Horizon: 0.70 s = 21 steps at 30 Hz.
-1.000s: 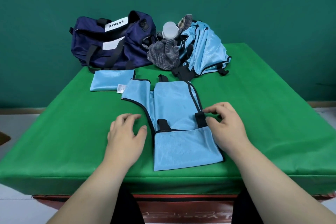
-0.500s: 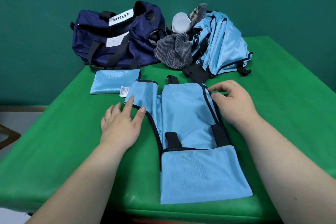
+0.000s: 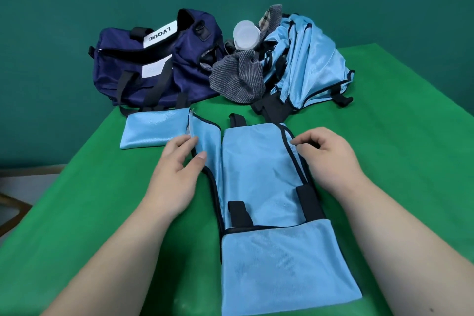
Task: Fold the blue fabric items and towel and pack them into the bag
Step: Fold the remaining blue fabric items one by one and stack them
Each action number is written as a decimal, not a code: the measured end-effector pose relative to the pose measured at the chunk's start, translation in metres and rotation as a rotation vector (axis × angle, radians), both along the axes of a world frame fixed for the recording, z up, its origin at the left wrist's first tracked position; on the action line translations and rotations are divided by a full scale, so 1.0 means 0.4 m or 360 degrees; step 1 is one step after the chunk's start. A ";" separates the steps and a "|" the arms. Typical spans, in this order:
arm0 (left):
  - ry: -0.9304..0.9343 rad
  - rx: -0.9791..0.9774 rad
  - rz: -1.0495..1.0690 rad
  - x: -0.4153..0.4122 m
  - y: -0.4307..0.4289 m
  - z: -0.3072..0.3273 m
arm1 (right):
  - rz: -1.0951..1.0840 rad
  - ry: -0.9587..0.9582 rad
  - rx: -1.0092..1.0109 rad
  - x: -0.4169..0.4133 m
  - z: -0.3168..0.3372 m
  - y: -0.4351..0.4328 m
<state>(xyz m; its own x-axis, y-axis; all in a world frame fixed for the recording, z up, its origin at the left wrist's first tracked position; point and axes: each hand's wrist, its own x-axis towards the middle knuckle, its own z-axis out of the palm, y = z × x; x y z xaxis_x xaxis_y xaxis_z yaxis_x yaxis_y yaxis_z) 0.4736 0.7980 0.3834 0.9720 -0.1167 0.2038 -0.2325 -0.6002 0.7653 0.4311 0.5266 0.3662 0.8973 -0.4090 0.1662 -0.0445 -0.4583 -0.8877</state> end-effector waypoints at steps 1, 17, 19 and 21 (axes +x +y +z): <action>-0.0028 -0.0040 -0.0069 0.003 -0.023 0.013 | 0.0004 -0.0003 -0.0002 0.000 0.000 -0.001; -0.0270 0.0454 -0.0832 0.068 -0.120 -0.008 | 0.0151 -0.0007 -0.0220 0.019 -0.011 0.000; -0.0345 0.0696 -0.0759 0.081 -0.099 -0.034 | 0.0232 0.0065 -0.0370 0.020 -0.012 0.005; -0.0338 0.0745 -0.0717 0.083 -0.086 -0.059 | 0.0266 0.0128 -0.0506 0.018 -0.009 0.008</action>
<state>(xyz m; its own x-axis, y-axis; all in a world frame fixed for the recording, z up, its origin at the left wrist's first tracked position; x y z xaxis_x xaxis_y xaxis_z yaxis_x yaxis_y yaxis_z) 0.5066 0.7637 0.3600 0.7525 -0.6227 0.2144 -0.6536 -0.6665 0.3586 0.4383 0.5297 0.3626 0.9627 -0.1947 0.1877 -0.0093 -0.7174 -0.6966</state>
